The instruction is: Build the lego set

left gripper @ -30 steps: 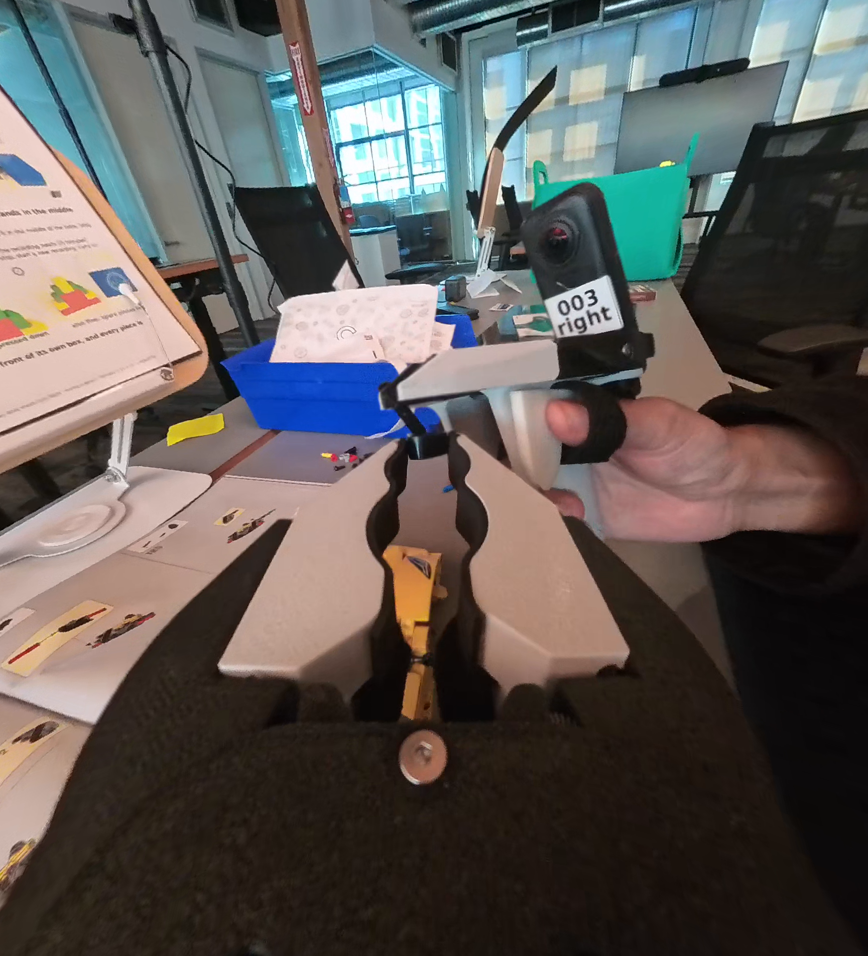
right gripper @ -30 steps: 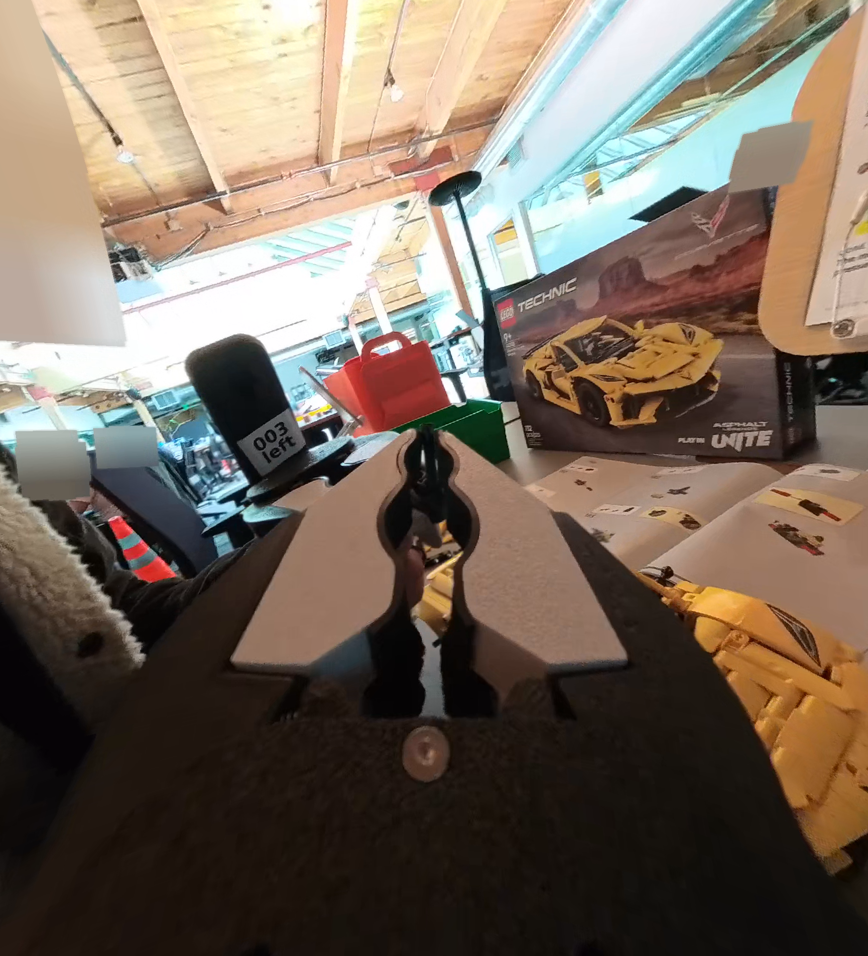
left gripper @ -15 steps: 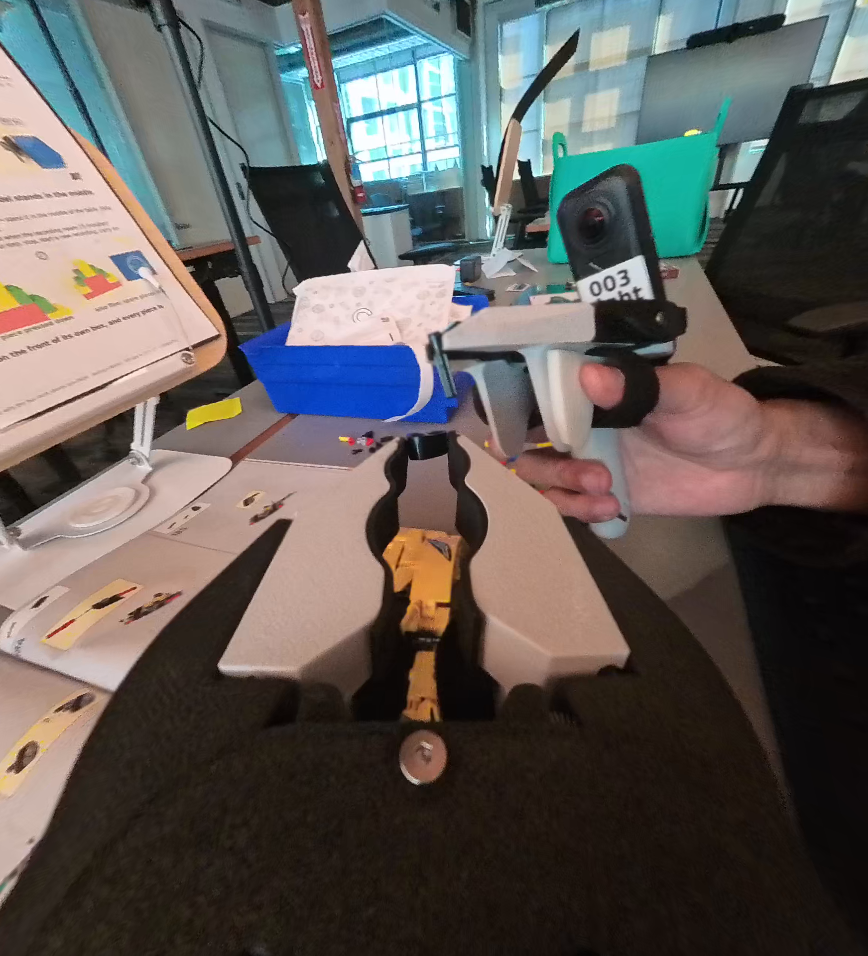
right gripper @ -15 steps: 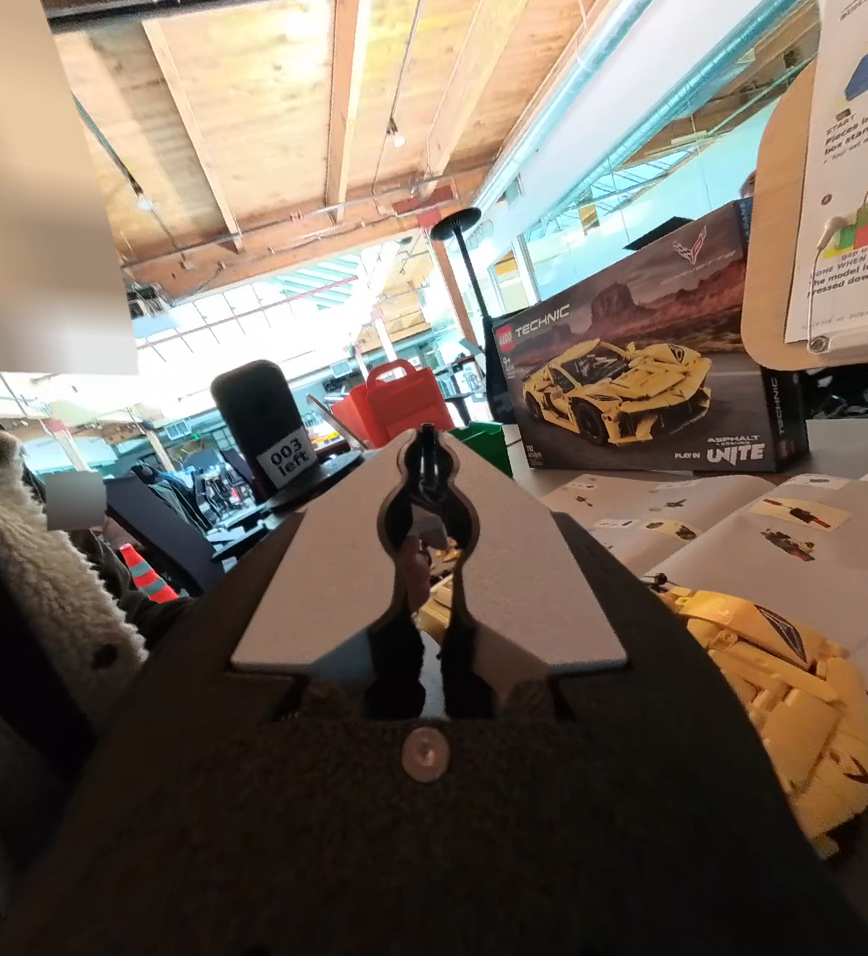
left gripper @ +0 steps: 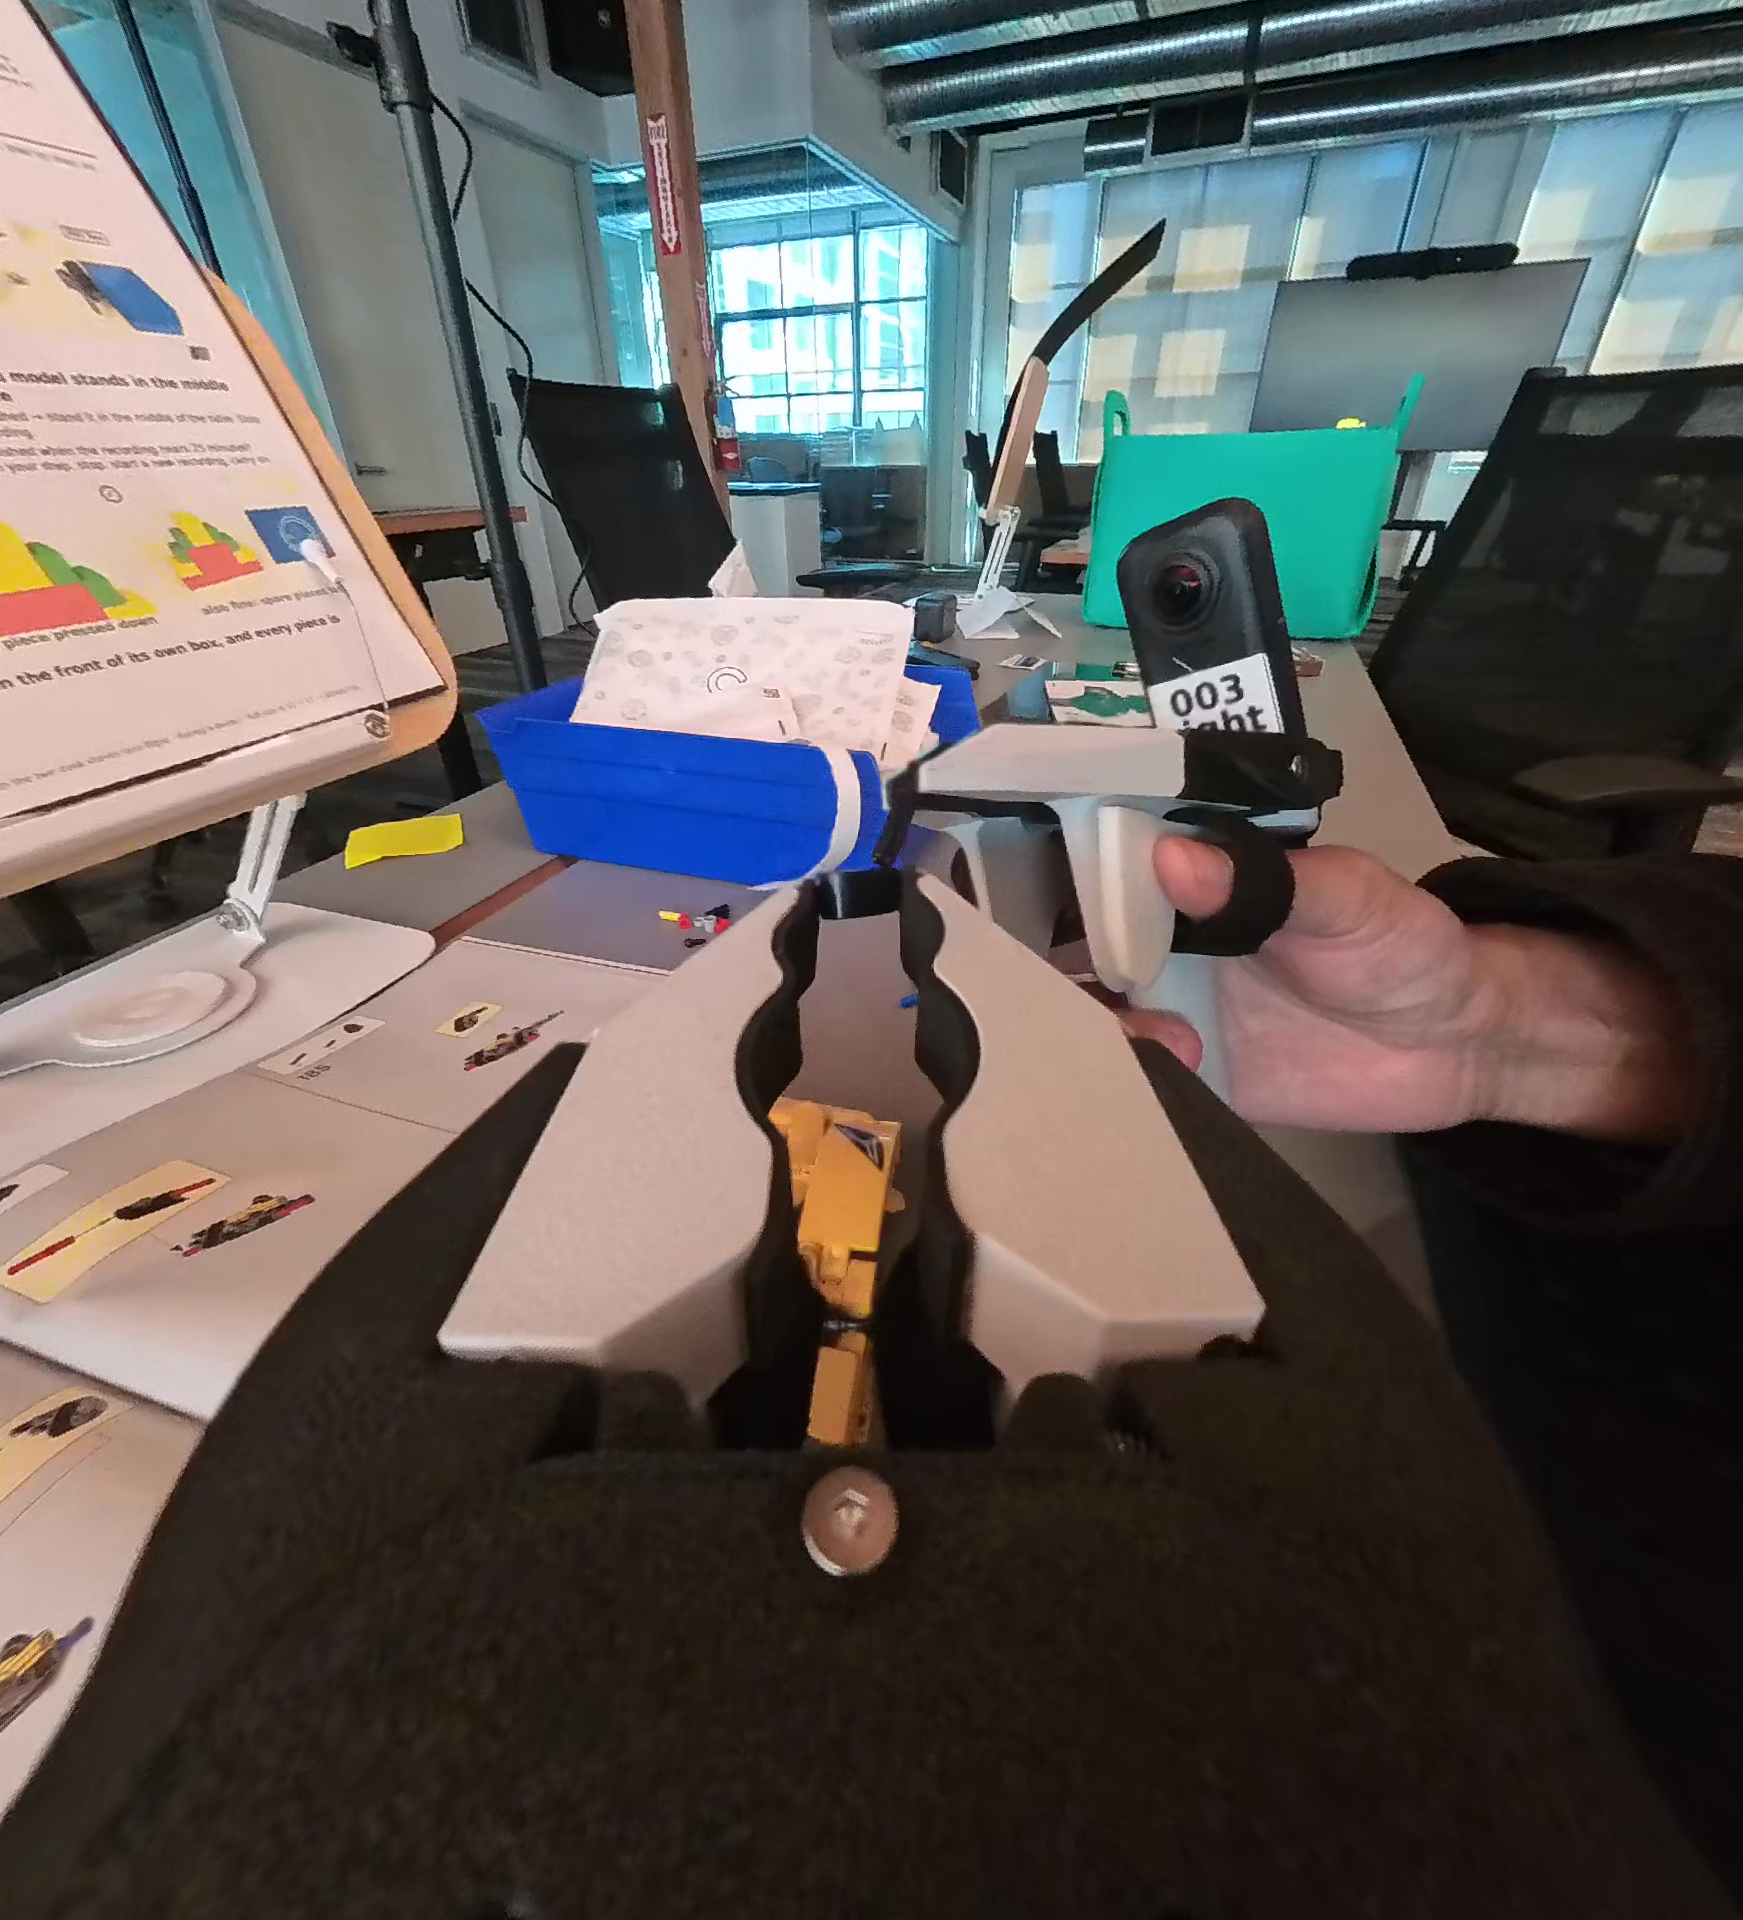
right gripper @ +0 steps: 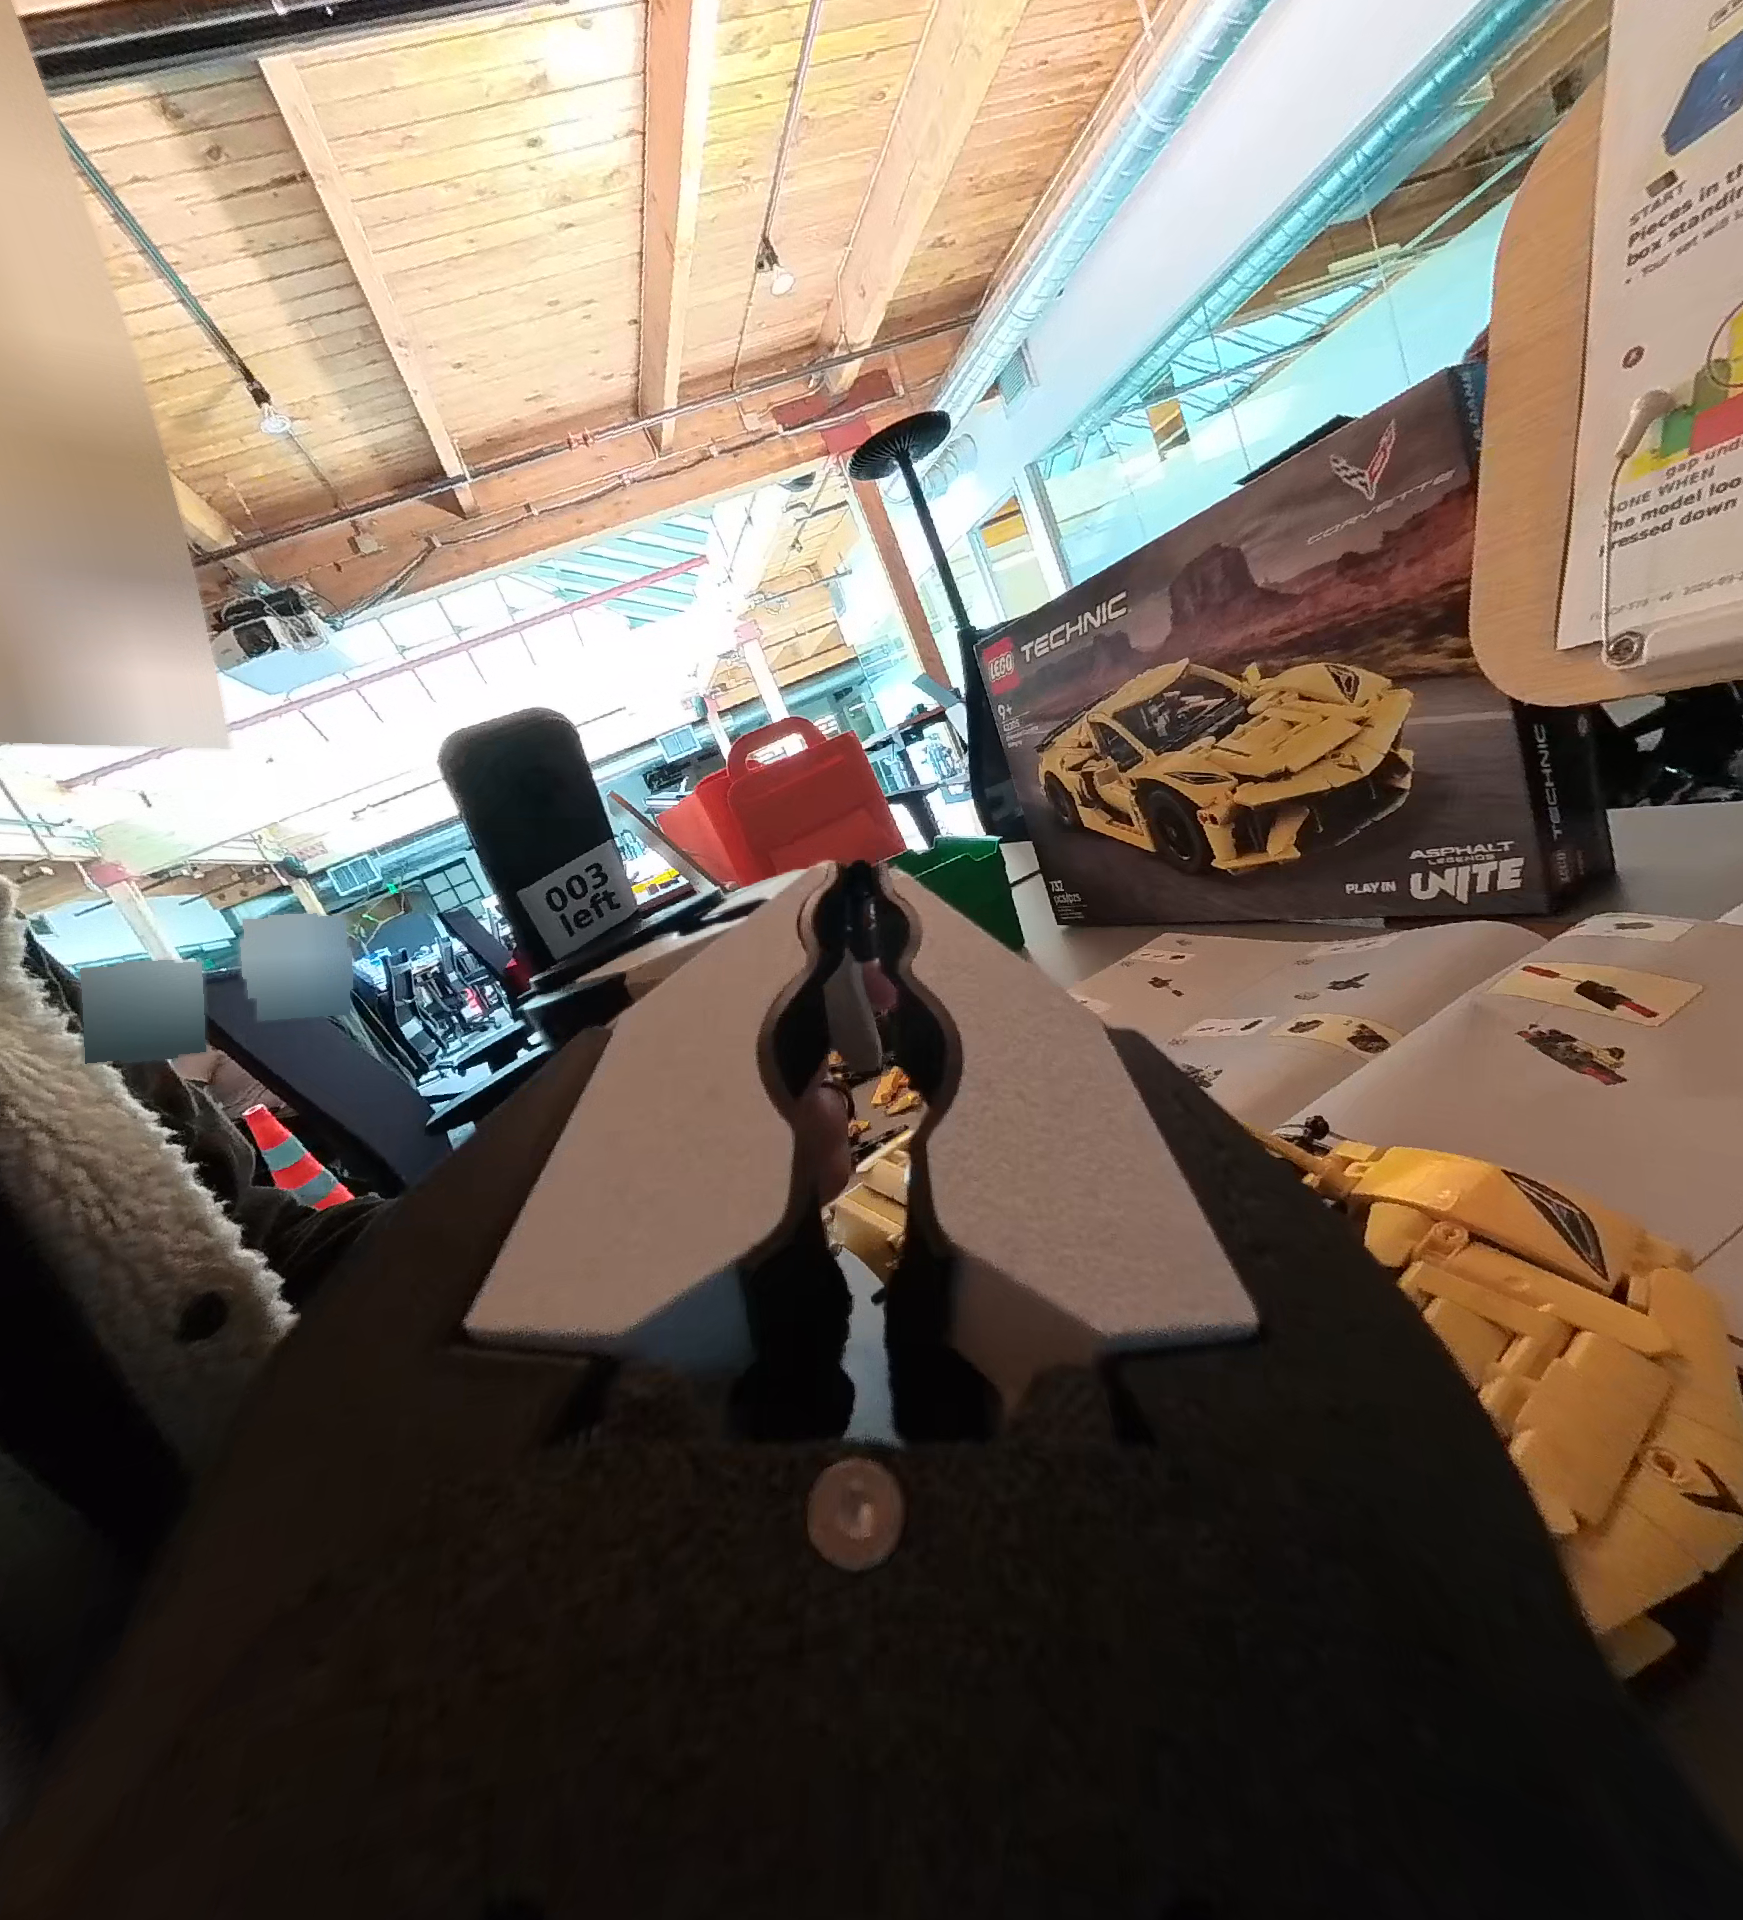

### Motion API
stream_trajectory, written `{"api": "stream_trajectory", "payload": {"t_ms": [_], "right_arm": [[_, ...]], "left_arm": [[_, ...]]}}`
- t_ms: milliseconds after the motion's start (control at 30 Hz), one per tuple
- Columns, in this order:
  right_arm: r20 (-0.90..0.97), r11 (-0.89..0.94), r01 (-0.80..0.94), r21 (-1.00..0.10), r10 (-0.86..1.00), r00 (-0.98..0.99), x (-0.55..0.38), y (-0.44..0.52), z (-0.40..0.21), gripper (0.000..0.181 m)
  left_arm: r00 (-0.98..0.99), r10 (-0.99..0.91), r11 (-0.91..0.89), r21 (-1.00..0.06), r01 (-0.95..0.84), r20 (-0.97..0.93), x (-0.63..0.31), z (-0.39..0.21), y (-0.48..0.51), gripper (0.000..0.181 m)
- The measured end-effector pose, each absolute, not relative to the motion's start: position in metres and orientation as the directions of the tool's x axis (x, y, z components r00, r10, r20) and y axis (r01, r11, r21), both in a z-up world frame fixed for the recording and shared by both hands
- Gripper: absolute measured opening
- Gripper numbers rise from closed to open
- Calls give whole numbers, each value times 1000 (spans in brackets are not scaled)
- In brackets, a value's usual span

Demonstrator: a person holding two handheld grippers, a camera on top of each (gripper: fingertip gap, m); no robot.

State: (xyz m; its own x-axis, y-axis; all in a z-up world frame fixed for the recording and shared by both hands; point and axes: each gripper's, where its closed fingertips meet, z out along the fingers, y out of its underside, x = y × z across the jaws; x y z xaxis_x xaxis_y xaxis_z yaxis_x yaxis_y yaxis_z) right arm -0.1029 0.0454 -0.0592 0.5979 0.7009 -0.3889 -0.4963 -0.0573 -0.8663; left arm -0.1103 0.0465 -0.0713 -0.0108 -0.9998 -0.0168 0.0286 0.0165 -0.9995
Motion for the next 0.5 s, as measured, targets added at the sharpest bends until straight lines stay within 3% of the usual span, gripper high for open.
{"api": "stream_trajectory", "payload": {"t_ms": [500], "right_arm": [[-367,-243,-276,-930,674,641,-100,42,-89,4]], "left_arm": [[54,-943,319,-939,-131,-328,-103,-95,45,15]]}}
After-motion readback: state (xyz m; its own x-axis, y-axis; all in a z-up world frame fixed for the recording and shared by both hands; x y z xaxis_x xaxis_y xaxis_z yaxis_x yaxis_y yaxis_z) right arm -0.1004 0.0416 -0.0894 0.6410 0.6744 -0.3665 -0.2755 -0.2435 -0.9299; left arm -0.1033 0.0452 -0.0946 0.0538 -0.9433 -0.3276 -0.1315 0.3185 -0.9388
